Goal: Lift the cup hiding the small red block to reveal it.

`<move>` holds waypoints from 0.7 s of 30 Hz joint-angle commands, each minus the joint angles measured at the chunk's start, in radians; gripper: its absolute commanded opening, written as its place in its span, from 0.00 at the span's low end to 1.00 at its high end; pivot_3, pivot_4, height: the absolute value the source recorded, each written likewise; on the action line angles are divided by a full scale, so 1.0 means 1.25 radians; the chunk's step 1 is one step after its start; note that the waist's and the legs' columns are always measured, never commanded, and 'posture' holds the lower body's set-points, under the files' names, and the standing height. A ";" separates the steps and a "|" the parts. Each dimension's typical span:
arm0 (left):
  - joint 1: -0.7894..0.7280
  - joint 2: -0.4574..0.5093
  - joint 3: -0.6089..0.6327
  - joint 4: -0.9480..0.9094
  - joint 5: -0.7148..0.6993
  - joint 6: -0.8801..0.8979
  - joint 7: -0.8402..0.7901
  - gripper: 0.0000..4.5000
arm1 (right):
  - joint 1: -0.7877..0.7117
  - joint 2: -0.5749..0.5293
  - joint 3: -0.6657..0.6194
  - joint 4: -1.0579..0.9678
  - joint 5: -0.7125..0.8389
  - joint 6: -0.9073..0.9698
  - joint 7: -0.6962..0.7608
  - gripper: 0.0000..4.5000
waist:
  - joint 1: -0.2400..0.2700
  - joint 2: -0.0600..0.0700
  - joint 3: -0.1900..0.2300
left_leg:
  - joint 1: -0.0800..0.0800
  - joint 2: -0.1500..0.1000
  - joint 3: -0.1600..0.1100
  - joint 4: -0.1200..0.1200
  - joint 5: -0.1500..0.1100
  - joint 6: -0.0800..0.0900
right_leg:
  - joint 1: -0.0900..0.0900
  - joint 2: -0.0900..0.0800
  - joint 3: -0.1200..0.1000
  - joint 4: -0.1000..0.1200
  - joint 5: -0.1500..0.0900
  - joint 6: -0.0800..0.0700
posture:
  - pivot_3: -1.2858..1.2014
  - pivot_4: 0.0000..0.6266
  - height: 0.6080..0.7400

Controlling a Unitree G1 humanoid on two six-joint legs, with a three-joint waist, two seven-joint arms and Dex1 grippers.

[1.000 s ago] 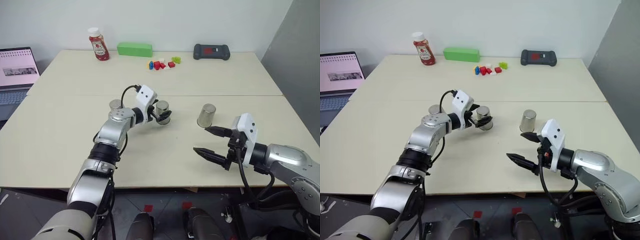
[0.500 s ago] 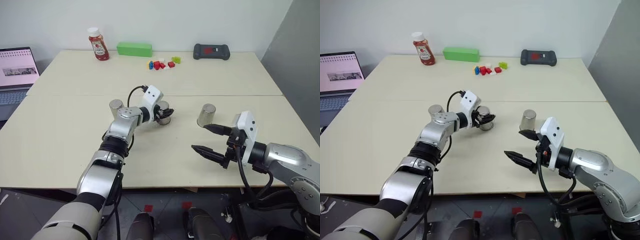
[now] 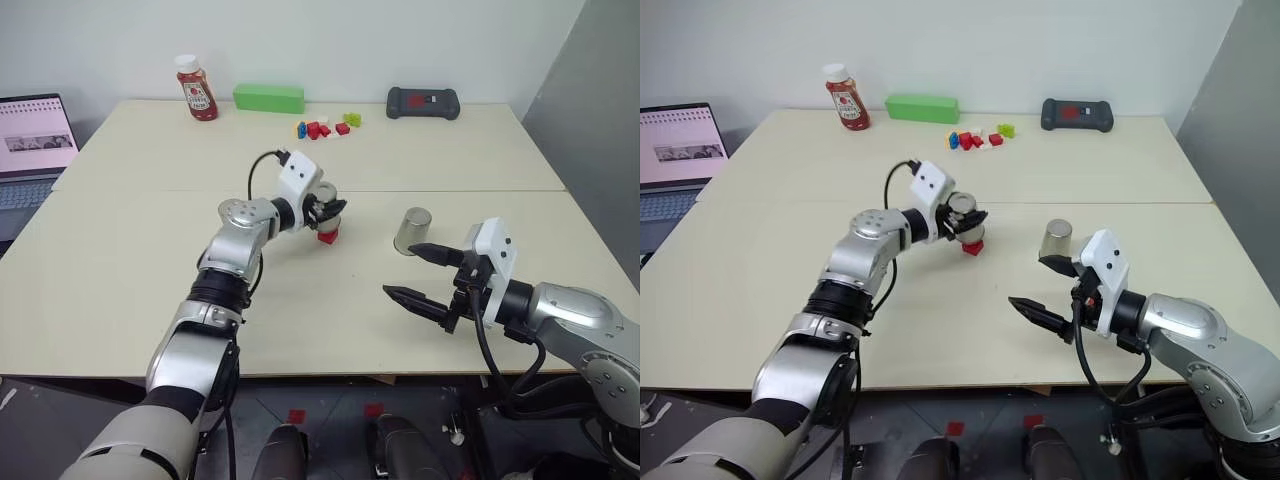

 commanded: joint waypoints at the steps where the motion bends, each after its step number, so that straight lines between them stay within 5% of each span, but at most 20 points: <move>1: 0.020 0.035 0.028 -0.098 0.020 0.056 0.058 0.59 | -0.008 0.002 -0.010 -0.014 0.010 -0.014 0.004 1.00 | -0.001 0.000 0.000 | 0.000 0.000 0.000 0.000 0.000 0.000 | 0.000 0.000 0.000 0.000 0.000 0.000 | 0.52 0.24 1.00; 21: 0.120 0.050 0.092 -0.139 -0.017 0.213 0.137 0.59 | -0.033 0.006 0.019 0.023 -0.010 -0.042 0.033 1.00 | 0.001 0.000 0.000 | 0.000 0.000 0.000 0.000 0.000 0.000 | 0.000 0.000 0.000 0.000 0.000 0.000 | 0.52 0.24 1.00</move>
